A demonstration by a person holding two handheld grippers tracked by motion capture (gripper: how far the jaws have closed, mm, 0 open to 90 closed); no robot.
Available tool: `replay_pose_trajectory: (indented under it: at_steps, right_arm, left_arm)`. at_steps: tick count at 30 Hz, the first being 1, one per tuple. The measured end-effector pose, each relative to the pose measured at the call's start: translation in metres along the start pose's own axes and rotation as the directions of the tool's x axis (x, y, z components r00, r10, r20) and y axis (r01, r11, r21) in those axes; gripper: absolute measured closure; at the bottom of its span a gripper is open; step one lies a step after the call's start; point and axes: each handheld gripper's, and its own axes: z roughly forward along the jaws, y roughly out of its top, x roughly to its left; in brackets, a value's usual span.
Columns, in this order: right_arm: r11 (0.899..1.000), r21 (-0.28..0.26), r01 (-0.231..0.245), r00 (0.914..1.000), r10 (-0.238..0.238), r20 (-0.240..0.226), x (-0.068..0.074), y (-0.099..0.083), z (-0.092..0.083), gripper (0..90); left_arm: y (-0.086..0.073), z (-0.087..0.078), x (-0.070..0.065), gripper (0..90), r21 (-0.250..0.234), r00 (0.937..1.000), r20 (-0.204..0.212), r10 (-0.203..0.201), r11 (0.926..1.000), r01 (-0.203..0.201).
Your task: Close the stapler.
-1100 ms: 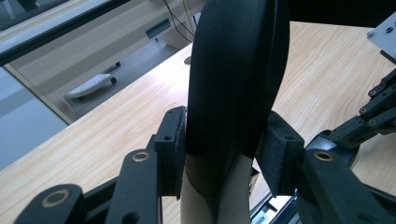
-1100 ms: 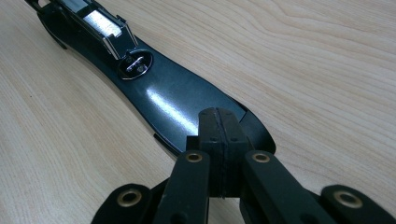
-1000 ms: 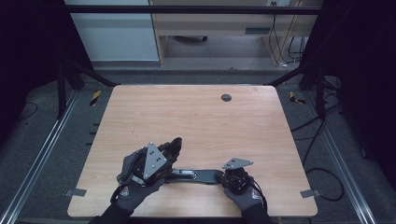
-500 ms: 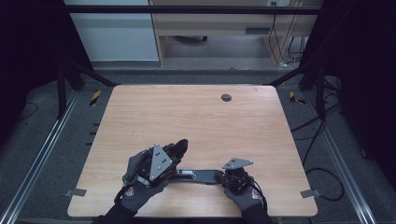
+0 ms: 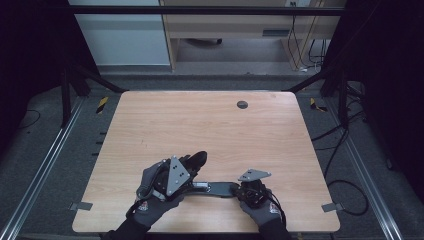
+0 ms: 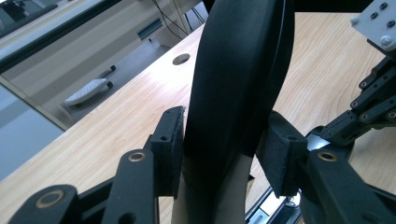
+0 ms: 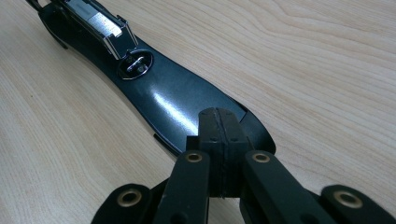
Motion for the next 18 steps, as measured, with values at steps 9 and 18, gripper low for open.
replay_pose_trajectory:
  at_steps: [9,18]
  right_arm:
    - [1.0,0.002,-0.006,1.0,0.006,0.0,0.0,0.0,0.0,90.0]
    - [1.0,0.001,0.001,1.0,-0.001,0.0,0.0,0.0,0.0,90.0]
  left_arm:
    - [0.001,0.004,-0.005,53.3,0.008,0.9998,0.006,0.02,0.9998,-0.02]
    - [0.001,0.008,-0.011,53.1,0.015,0.9986,0.002,0.052,0.9985,-0.052]
